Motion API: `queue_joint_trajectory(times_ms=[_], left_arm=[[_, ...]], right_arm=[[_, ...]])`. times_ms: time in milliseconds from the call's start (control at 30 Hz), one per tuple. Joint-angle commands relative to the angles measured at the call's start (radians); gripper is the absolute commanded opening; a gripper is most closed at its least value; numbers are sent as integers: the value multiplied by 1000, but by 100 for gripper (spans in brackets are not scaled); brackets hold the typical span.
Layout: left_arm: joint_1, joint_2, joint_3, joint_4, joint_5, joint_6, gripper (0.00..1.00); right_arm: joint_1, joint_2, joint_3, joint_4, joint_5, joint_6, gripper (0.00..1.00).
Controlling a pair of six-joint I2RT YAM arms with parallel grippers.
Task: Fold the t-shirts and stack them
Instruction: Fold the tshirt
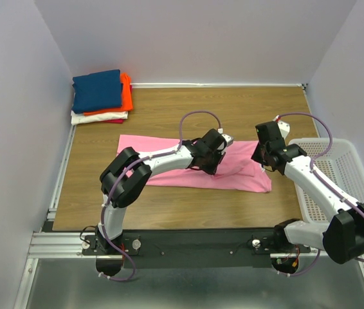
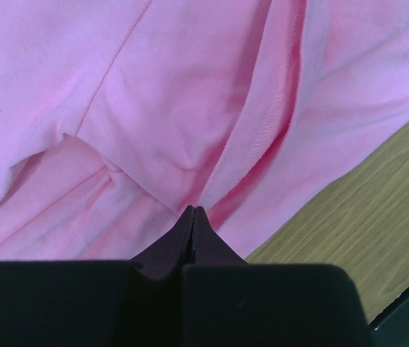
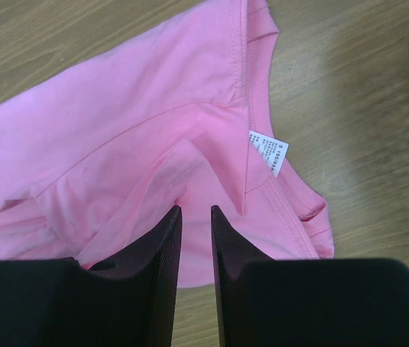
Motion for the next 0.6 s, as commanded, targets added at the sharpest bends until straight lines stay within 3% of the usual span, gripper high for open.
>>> queue_joint_trajectory(times_ms=[0,567], left_arm=[[-8,-33,-25,-31,-47,19,0],[-8,-62,10,-100,-144,68,0]], right_arm=[[-4,10,-7,-24,46,9,30],[-4,59,-28,-11,52,17,30]])
